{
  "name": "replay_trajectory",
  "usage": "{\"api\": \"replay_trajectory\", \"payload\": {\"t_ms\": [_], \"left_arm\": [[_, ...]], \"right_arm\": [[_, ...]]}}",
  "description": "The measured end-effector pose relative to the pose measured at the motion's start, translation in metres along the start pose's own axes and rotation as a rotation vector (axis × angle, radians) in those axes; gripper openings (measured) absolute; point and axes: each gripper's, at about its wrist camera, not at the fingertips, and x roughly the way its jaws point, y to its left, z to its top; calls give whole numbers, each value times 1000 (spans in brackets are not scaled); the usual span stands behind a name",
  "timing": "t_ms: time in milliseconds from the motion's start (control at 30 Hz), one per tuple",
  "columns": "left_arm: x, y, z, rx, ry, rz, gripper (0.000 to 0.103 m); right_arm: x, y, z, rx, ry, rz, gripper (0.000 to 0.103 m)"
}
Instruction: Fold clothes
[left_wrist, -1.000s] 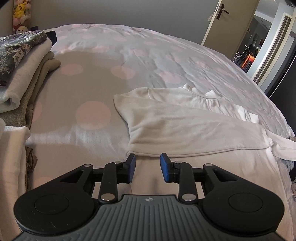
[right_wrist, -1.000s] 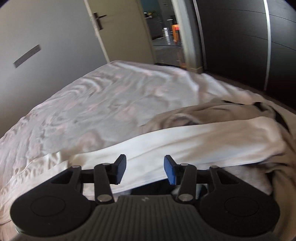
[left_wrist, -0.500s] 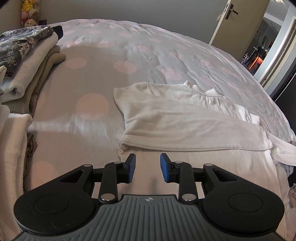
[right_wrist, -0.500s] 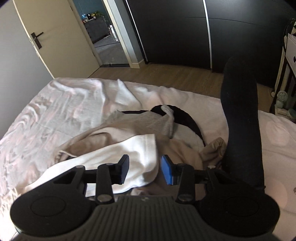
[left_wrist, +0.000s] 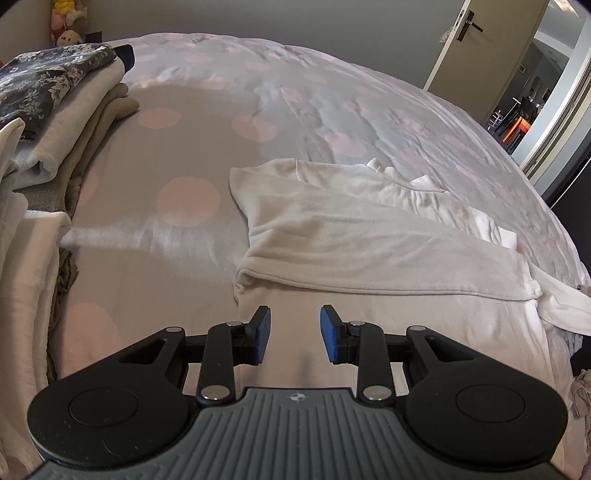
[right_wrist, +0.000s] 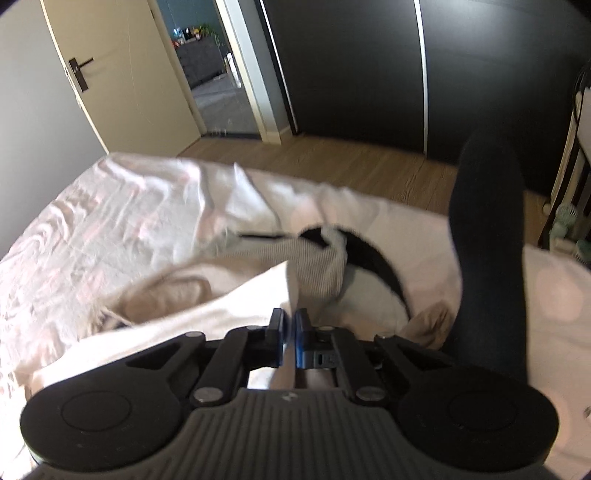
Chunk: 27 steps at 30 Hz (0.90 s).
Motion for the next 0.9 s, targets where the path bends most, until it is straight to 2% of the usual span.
{"api": "replay_trajectory", "payload": {"t_ms": [133,267,500,600,767,900], "left_arm": [[-14,6,-1,-26,-27,-26,28],[-24,16,-1,-53,-41,-38,29],[-36,23,5,-37,-49,-55,30],[-43,26,5,-49,-72,-77,38],[-44,31,5,-55,-74,-101,38],[-42,27,10,3,-68,-86,38]], "right_arm": [[-30,19,29,5,-55,46,5],[-67,64,53,-14,-104,164,5],[-151,180,97,-121,-251,348,5],[-182,230,111,-171,-286,405,5],[-214,312,104,-254,-276,517,5],[-226,378,81,-304,-205,615,5]]}}
